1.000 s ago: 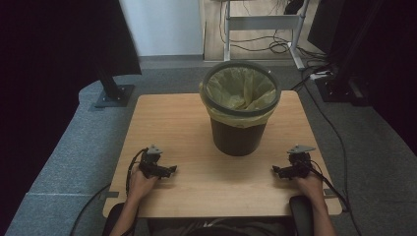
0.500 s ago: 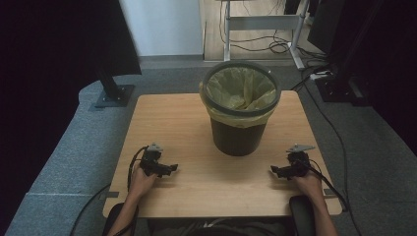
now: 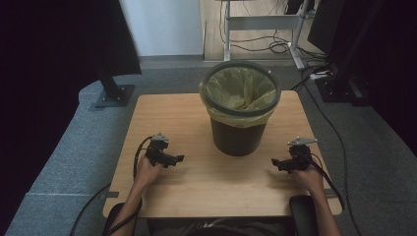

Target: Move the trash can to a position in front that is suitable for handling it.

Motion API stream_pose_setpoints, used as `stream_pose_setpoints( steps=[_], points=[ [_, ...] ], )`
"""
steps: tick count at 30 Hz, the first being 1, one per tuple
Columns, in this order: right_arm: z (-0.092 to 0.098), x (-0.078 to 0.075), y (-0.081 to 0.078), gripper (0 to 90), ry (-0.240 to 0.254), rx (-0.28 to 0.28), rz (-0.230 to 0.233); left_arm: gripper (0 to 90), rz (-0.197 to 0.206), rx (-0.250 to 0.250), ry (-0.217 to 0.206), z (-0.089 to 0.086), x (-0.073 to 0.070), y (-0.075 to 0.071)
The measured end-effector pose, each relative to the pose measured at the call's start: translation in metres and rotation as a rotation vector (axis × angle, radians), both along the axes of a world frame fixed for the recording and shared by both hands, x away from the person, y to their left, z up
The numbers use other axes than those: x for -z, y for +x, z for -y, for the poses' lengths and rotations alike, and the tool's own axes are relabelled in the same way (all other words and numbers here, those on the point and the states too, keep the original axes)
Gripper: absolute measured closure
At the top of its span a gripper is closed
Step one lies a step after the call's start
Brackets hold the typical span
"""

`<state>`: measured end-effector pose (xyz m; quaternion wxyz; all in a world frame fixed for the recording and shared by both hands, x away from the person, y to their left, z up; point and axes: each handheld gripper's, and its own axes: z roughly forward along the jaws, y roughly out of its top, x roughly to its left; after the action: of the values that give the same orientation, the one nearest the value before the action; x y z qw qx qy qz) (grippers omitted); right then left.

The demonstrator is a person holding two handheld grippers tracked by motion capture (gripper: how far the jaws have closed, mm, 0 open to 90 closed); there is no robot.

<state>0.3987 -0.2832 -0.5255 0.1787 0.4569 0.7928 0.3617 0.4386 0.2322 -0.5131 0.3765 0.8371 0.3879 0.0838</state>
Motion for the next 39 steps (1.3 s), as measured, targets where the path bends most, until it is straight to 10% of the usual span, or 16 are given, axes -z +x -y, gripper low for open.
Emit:
stream_pose_setpoints(
  steps=[13, 39],
  points=[
    [-0.009, -0.023, 0.022, 0.0, 0.071, -0.003, 0.016, 0.0, 0.016, 0.042, 0.08, 0.031, -0.027, 0.026],
    [-0.011, -0.051, 0.083, 0.0, 0.109, 0.113, 0.028, 0.0, 0.108, 0.021, 0.029, 0.074, -0.069, 0.084]
  ],
)
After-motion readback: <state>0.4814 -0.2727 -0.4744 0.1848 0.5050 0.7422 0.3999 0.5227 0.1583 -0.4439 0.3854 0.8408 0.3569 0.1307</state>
